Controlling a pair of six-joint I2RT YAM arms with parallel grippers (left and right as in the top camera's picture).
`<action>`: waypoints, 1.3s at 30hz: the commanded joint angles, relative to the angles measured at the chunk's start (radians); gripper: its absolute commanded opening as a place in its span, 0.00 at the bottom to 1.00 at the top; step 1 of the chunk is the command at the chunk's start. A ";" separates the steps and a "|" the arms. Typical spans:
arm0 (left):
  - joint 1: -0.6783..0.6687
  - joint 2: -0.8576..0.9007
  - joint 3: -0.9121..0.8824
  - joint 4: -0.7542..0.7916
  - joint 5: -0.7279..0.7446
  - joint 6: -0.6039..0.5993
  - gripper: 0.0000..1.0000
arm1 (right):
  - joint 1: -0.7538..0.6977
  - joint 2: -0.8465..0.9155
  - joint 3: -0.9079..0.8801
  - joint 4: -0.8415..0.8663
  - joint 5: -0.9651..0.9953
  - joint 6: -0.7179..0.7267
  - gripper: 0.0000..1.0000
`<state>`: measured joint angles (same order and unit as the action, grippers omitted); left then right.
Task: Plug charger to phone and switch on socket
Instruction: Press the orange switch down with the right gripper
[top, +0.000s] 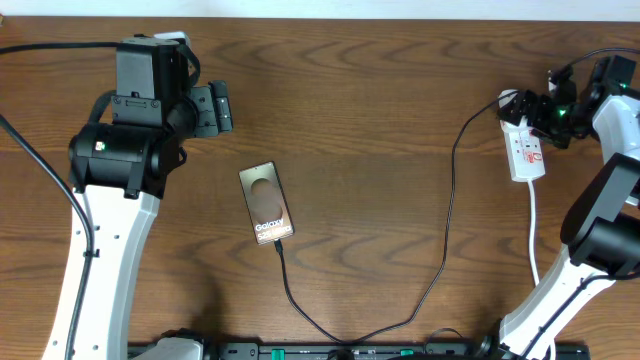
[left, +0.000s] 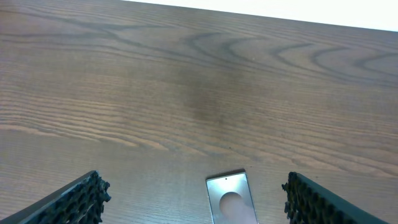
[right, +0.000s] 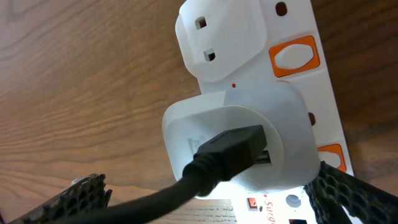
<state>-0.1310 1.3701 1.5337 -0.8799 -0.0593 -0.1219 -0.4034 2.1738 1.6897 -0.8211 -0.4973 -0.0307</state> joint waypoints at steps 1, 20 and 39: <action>-0.001 -0.003 0.009 -0.002 -0.021 0.017 0.89 | 0.013 0.022 0.024 0.003 -0.018 -0.015 0.99; -0.001 -0.003 0.009 -0.002 -0.021 0.017 0.89 | 0.013 0.027 0.023 0.030 -0.018 -0.043 0.99; -0.001 -0.003 0.009 -0.002 -0.021 0.017 0.89 | 0.072 0.080 0.014 -0.013 -0.034 0.034 0.98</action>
<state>-0.1310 1.3701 1.5337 -0.8799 -0.0593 -0.1219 -0.3801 2.2040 1.7168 -0.8021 -0.4545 -0.0326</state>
